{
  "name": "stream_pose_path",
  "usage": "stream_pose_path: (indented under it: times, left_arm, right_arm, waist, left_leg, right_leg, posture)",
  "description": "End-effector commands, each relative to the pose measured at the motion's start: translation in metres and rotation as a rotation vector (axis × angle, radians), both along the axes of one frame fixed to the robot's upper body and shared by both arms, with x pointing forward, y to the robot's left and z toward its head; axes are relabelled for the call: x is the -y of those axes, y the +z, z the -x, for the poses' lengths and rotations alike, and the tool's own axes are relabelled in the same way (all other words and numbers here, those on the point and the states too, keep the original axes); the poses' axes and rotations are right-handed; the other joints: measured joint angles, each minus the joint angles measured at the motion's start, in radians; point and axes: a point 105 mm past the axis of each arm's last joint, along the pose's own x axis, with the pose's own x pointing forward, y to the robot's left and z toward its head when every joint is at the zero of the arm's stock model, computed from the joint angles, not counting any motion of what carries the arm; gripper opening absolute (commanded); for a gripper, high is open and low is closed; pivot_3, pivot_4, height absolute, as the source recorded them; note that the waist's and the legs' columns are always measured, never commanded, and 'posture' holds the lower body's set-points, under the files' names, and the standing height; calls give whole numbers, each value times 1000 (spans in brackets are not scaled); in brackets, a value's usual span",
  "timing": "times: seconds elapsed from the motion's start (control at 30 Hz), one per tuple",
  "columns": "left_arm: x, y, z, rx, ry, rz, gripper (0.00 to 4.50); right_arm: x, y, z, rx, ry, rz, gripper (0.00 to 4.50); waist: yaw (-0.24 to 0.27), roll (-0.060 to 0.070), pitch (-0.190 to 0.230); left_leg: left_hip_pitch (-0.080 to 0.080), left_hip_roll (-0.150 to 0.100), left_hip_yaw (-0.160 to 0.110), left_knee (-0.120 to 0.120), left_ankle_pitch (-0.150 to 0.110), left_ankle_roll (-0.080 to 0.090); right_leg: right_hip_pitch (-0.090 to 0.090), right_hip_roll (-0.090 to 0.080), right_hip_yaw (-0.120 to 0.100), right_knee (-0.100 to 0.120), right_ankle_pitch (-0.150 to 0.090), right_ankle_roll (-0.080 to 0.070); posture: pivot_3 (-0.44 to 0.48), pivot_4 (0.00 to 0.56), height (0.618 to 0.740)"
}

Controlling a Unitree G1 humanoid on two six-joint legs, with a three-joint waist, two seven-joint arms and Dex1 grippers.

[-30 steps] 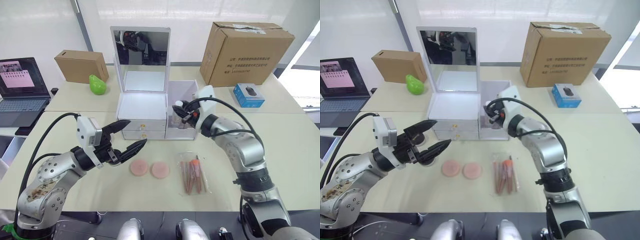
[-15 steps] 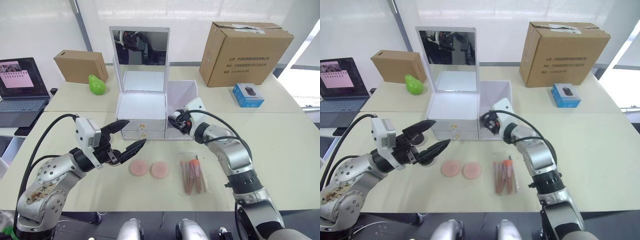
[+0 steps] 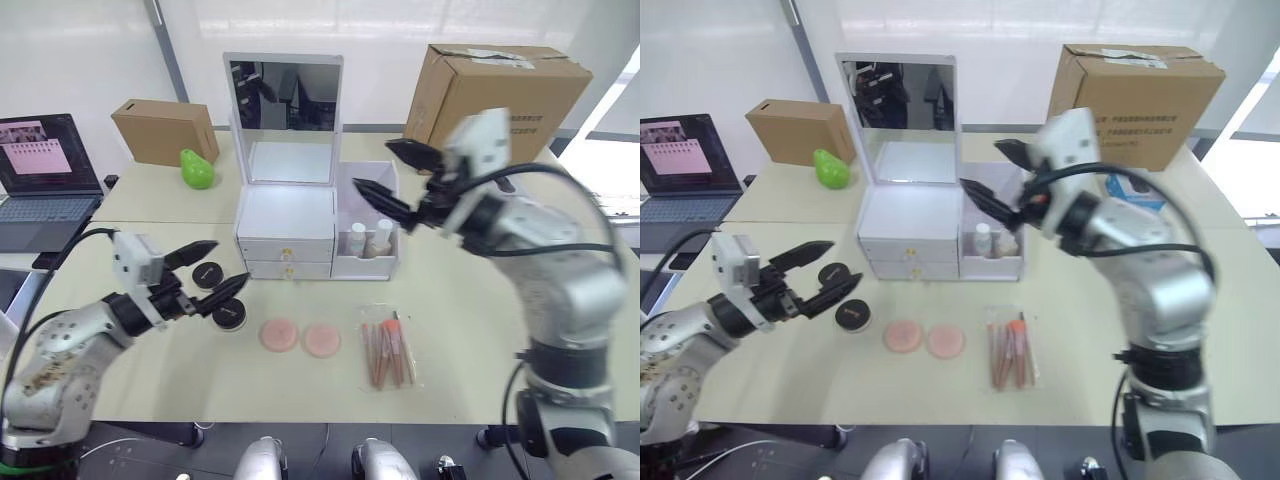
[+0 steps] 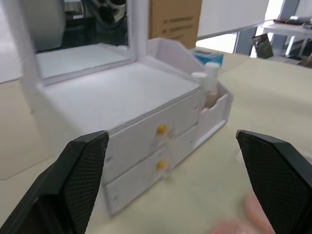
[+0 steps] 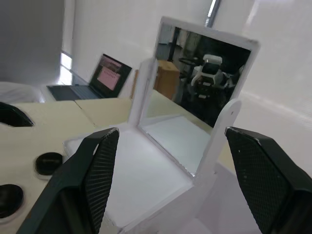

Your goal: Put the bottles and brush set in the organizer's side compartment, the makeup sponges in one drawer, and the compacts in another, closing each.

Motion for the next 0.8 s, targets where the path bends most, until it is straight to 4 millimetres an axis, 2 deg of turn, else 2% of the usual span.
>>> stream_pose_path:
  times: [0.03, 0.13, 0.2, 0.3, 0.37, 0.53, 0.7, 0.8]
  left_arm:
    - [-70, 5, -1, 12, 173, -76, 4500]
    - [-133, -7, 5, -66, 324, -144, 4500]
    - [-169, -17, 14, -113, 416, -186, 4500]
    - [-197, -24, 24, -141, 500, -208, 4500]
    - [-205, -25, 27, -145, 522, -216, 4500]
    - [-206, -23, 25, -124, 520, -202, 4500]
    - [-191, -24, 18, -109, 462, -195, 4500]
    - [-171, -24, 12, -93, 390, -196, 4500]
  right_arm:
    - [62, -10, 24, -88, -45, -24, 3774]
    - [124, -58, 44, -273, -155, 21, 3774]
    - [164, -93, 56, -396, -269, 59, 3774]
    - [208, -123, 69, -460, -419, 90, 3774]
    - [224, -130, 75, -461, -476, 77, 3774]
    - [229, -140, 79, -452, -494, 63, 3774]
    - [210, -132, 70, -418, -439, 45, 3774]
    - [190, -129, 67, -430, -362, 82, 3774]
  waist:
    - [8, -1, 0]
    - [13, -2, 0]
    - [11, -2, 0]
    - [5, -1, 0]
    - [0, -1, 0]
    - [-8, -1, 0]
    - [-10, -1, 0]
    - [-9, -1, 0]
  left_leg:
    - [0, 0, 1, 0, 0, 0]
    - [0, 0, 3, -1, 0, 0]
    - [1, 0, 3, -2, 0, 0]
    - [2, 0, 6, -3, 0, 0]
    - [2, 1, 5, -3, 0, -1]
    - [2, 2, 6, -4, -3, -5]
    - [2, 2, 6, -5, -2, -4]
    - [2, 2, 7, -4, -2, -3]
  right_leg:
    - [0, -1, 0, 0, 0, -1]
    - [0, -4, 0, -2, -3, -5]
    - [0, -4, -1, -2, -5, -8]
    - [-1, -5, 0, -2, -5, -8]
    - [-2, -5, 0, -2, -6, -6]
    - [-3, -4, -1, 0, -2, -3]
    - [-3, -4, -1, 0, -1, -2]
    - [-3, -4, 0, 1, -1, -2]
  posture:
    - [0, 150, 740]
    - [0, 150, 740]
    - [0, 150, 740]
    - [0, 150, 740]
    - [0, 150, 740]
    - [0, 150, 740]
    - [0, 150, 740]
    - [0, 150, 740]
